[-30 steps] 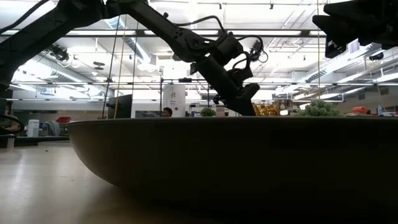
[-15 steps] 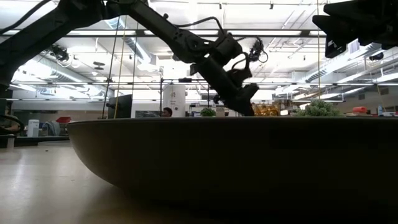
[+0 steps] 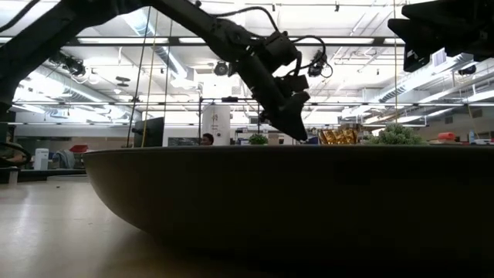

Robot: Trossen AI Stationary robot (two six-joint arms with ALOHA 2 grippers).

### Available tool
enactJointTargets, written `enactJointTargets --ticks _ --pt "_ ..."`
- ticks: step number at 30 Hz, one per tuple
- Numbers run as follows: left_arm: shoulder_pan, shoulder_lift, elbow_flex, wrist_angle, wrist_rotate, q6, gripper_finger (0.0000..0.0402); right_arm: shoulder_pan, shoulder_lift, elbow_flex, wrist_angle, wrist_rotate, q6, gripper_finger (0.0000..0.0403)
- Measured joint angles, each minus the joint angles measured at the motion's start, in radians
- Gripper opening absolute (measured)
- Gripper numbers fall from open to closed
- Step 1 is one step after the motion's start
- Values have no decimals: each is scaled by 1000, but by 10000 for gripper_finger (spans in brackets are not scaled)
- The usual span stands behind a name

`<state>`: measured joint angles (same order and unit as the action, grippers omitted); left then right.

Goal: Pick and place plate/cup/fork/spoon on tray
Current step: Put the black plate on the black tray

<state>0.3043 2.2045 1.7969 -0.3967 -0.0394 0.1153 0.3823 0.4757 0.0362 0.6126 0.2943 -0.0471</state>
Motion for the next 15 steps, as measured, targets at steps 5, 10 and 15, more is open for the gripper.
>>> enactJointTargets --ticks 5,10,15 --pt "-46 -53 0 -194 23 52 141 0 0 0 0 0 0 132" --pt "-92 -56 -1 -456 101 22 141 0 0 0 0 0 0 132" --pt "-162 -56 -1 -586 83 7 138 0 0 0 0 0 0 132"
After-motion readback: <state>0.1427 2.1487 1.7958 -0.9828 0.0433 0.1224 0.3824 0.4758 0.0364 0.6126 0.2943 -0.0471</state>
